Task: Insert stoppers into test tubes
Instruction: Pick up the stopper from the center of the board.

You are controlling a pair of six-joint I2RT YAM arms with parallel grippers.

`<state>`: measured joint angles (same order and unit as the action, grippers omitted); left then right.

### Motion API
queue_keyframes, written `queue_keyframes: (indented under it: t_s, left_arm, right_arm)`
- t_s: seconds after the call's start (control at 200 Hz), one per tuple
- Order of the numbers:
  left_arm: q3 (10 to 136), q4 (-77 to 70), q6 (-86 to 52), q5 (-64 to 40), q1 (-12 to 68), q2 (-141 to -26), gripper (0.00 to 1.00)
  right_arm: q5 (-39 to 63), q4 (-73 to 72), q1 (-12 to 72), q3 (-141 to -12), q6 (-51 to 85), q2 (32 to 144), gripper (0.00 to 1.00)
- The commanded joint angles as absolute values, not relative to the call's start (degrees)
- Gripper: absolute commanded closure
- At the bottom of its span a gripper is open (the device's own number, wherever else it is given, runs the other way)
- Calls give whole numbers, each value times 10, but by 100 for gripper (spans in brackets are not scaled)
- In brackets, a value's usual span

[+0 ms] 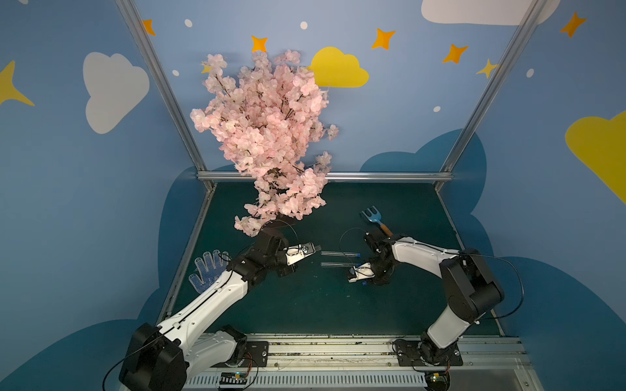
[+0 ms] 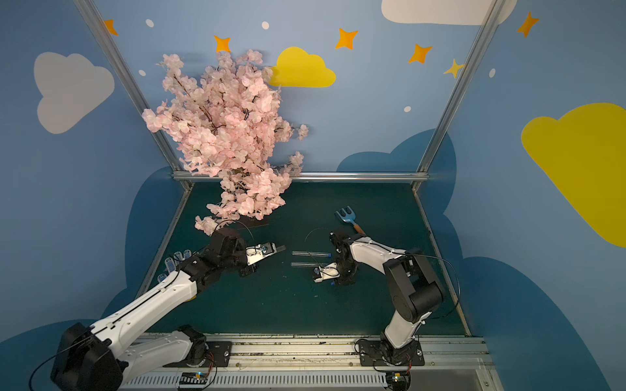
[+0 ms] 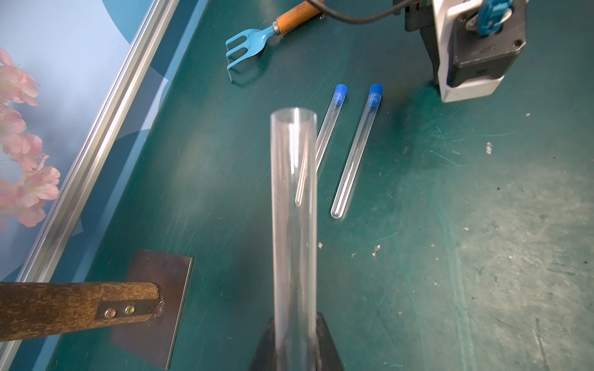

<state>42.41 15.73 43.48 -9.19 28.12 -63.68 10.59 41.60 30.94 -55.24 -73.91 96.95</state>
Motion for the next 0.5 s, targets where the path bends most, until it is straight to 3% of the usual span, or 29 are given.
queue_keyframes:
  t_s: [0.0,0.496]
  left_arm:
    - [417,154,439,-95,279,-634,98]
    - [417,157,443,-95,279,-638,98]
  right_arm:
    - [117,428,309,-545,-733,969,83]
    - [141,427,302,-535,-695,950,84]
